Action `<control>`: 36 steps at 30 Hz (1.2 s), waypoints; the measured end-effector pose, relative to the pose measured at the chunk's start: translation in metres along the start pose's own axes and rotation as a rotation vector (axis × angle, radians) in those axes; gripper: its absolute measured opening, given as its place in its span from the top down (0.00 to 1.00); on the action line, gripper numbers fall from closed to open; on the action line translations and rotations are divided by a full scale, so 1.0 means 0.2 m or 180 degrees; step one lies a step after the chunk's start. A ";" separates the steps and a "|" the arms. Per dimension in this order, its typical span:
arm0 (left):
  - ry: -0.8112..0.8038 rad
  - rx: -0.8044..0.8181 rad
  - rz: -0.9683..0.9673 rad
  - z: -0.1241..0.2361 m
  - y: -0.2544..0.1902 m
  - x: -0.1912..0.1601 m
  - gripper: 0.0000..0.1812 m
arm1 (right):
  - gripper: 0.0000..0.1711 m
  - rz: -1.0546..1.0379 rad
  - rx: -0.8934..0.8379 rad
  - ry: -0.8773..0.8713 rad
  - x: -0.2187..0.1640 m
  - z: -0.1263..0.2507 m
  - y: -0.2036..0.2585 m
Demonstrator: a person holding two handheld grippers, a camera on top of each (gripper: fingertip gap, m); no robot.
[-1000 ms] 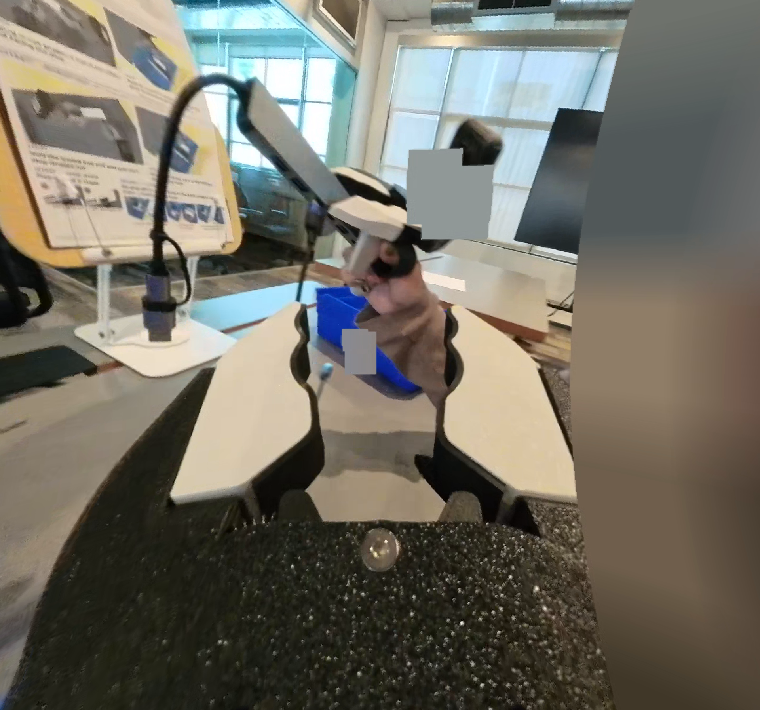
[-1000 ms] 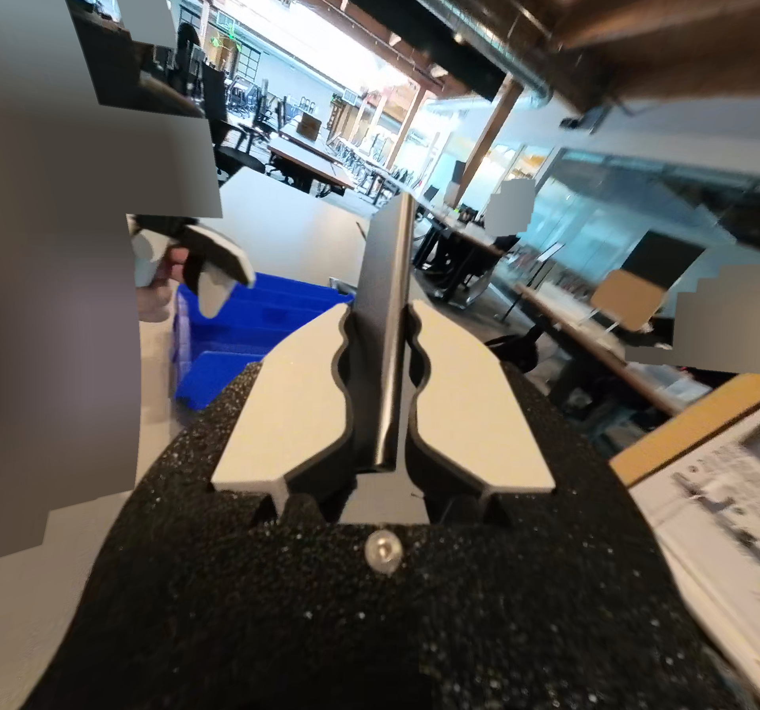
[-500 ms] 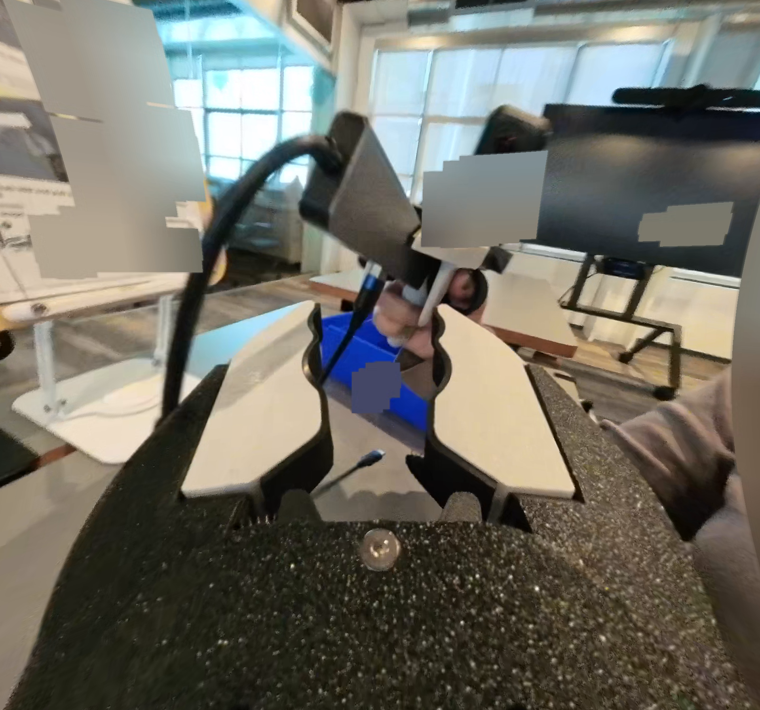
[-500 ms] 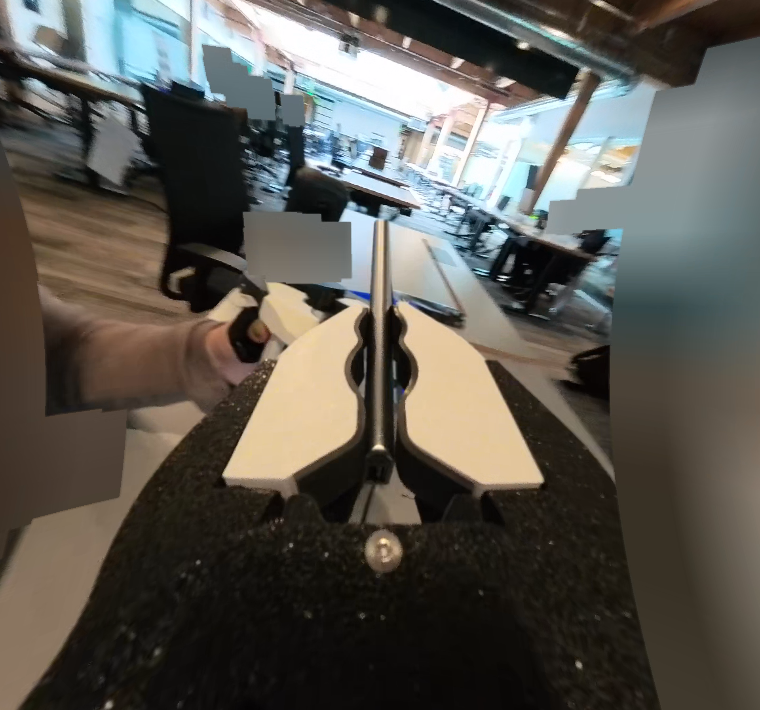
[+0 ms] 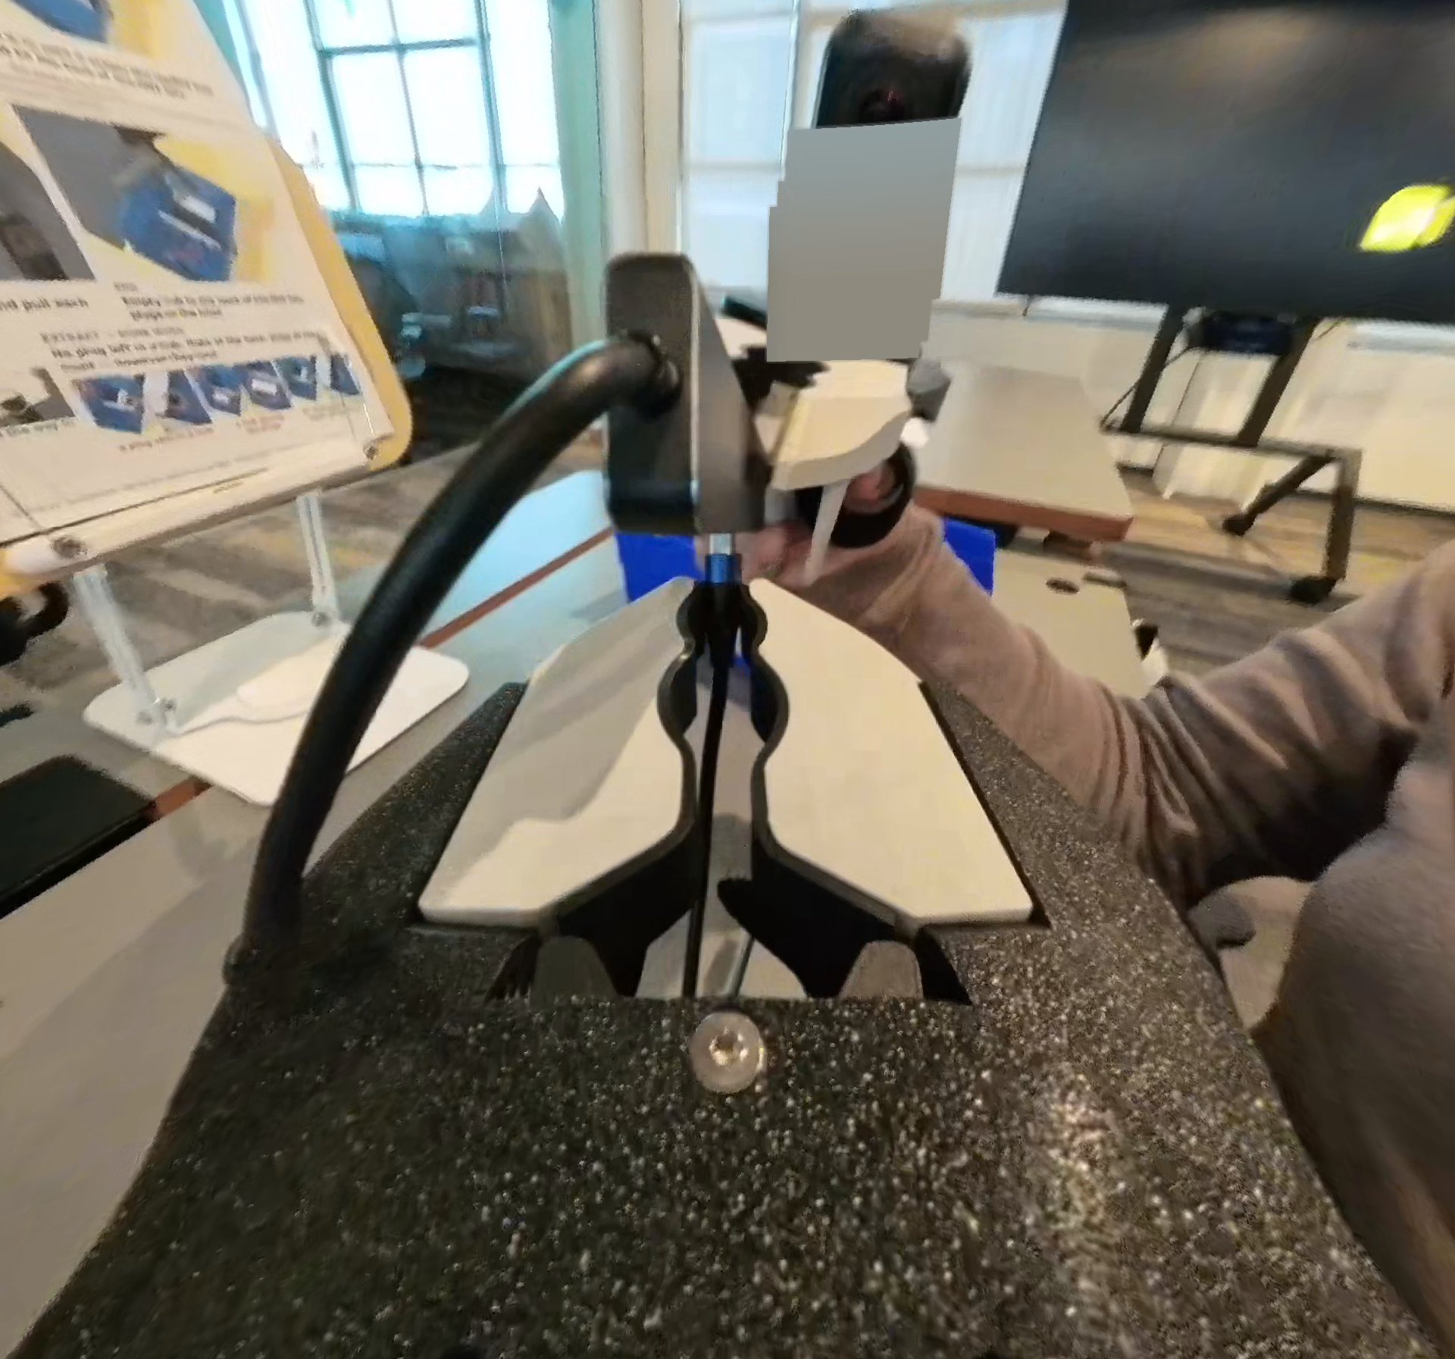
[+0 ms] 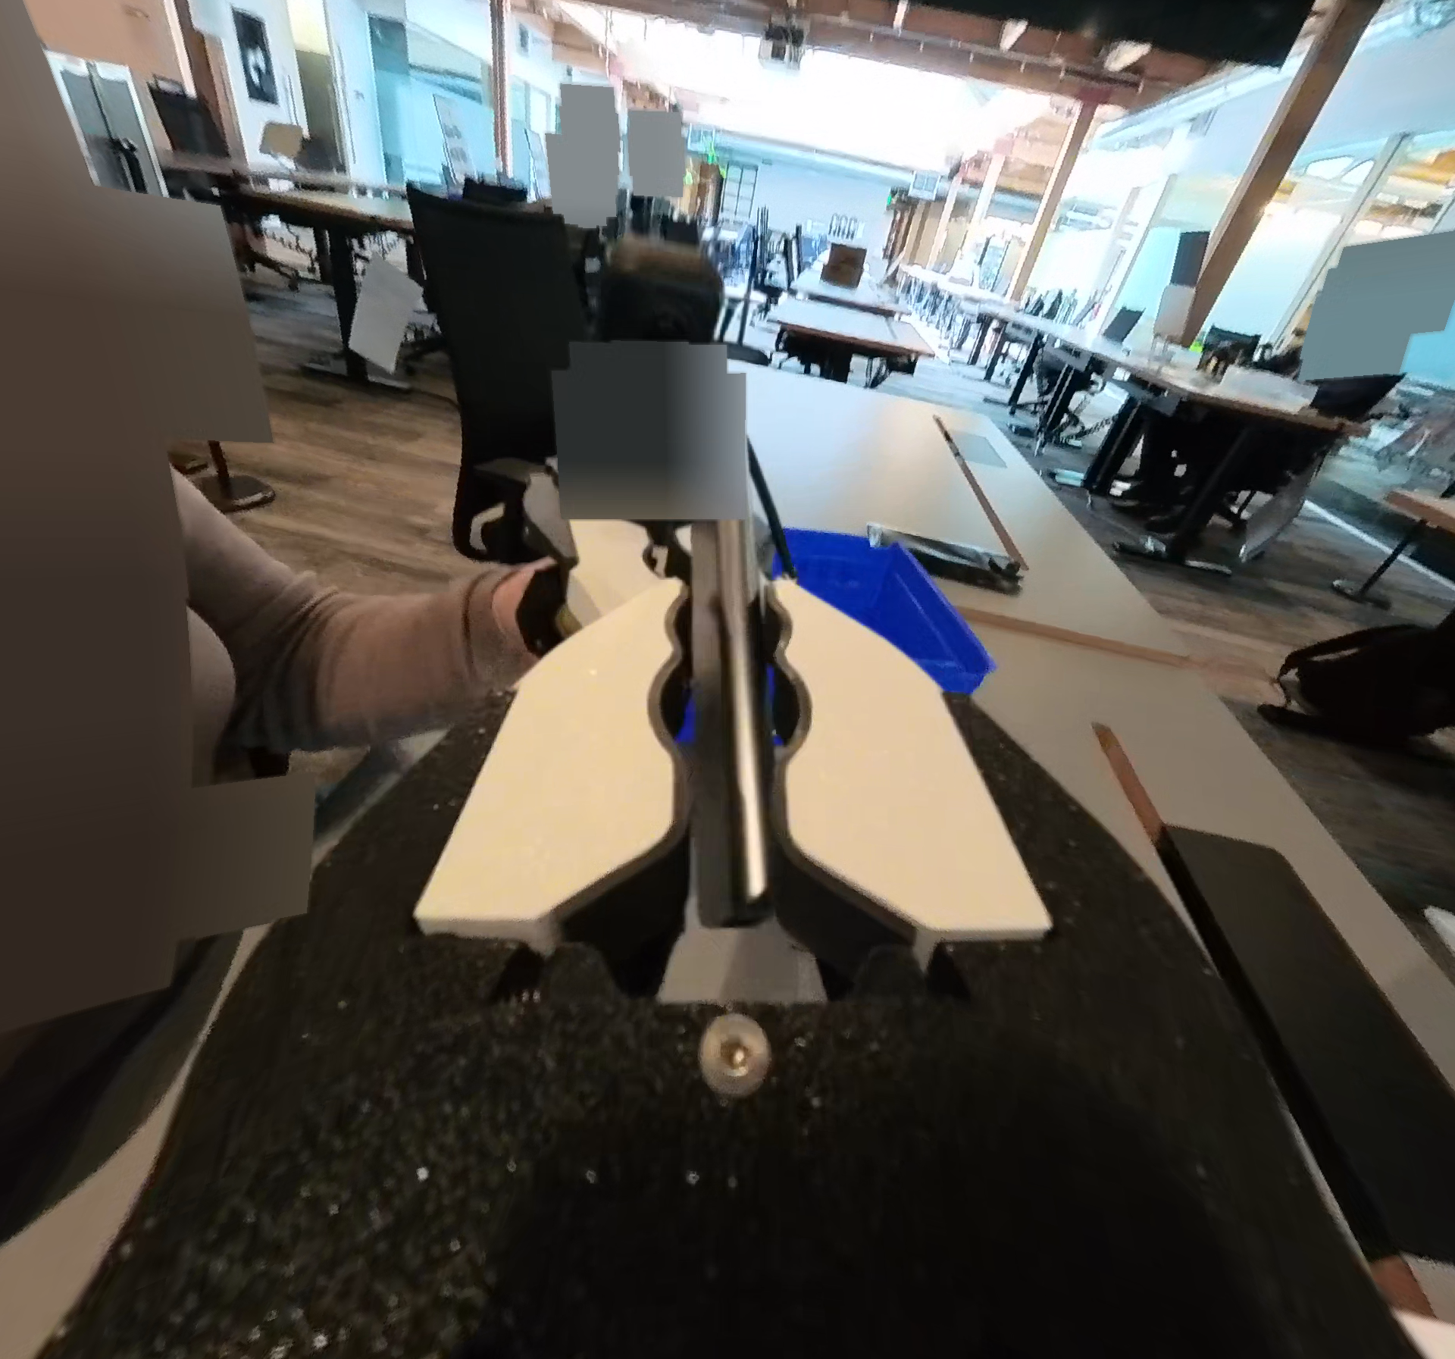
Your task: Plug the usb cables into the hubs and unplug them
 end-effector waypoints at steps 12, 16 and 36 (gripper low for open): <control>0.0615 -0.0305 -0.0460 0.01 -0.11 0.04 0.96 | 0.95 -0.0231 0.0921 0.0121 -0.04 -0.02 0.07; 0.0673 0.0183 -0.0554 0.02 -0.08 0.04 0.96 | 0.95 -0.0136 0.0628 0.0132 -0.05 -0.02 0.03; 0.0476 -0.0221 -0.0497 0.07 -0.18 0.07 0.96 | 0.95 0.0116 0.0950 0.0173 -0.01 -0.03 0.15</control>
Point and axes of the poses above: each gripper's, where its closed fingertips meet, z back along the fingers, x out of its top, y = z × x across the jaws, the point moved 7 cm from there along z, back along the fingers, and after that the axes turned 5 degrees about -z, right-handed, at the moved point
